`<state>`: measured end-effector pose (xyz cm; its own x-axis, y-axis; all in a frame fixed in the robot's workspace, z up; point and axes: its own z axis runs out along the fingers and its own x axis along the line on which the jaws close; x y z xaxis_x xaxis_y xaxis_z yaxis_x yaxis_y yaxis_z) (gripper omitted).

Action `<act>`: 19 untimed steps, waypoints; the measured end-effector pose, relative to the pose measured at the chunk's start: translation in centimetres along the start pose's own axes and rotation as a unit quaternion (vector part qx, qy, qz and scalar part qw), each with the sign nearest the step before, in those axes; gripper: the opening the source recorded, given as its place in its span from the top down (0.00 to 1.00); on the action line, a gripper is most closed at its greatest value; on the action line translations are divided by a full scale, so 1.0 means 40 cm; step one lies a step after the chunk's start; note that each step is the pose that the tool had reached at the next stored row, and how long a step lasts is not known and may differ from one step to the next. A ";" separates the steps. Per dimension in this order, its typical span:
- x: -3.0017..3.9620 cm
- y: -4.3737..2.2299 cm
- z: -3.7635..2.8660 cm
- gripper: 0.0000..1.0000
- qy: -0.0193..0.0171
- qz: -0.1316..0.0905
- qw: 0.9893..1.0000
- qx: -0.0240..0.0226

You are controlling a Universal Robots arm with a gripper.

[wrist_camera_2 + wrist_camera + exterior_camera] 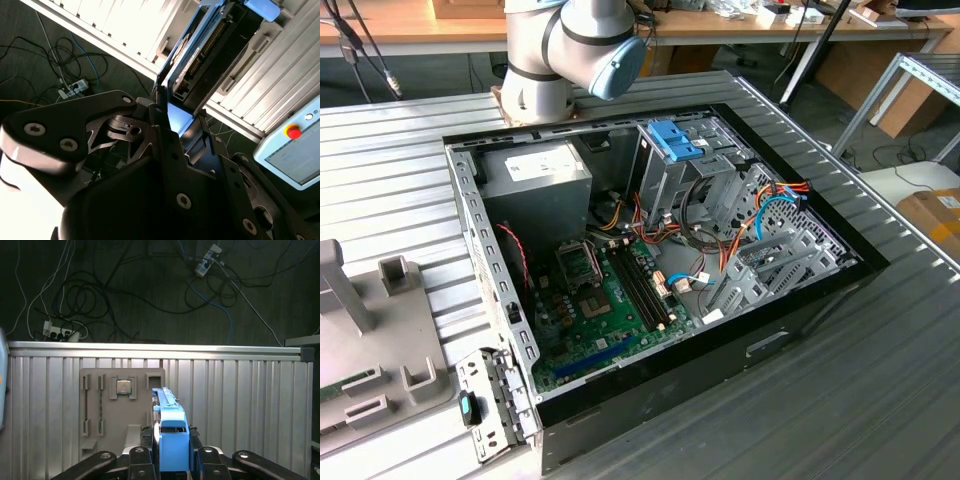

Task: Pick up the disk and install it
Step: 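Pick up the disk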

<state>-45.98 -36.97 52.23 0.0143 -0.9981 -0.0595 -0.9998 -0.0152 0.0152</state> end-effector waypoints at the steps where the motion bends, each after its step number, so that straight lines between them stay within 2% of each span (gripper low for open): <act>1: 0.000 0.000 0.000 0.64 0.000 0.000 1.000 0.000; 3: 0.000 -0.005 0.000 0.64 0.000 0.000 1.000 0.000; 10: 0.001 -0.049 -0.001 0.64 0.000 0.000 1.000 0.000; 19: 0.001 -0.070 -0.001 0.64 0.000 0.000 1.000 0.000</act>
<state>-43.18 -36.97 52.24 0.0143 -0.9981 -0.0595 -0.9998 -0.0153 0.0152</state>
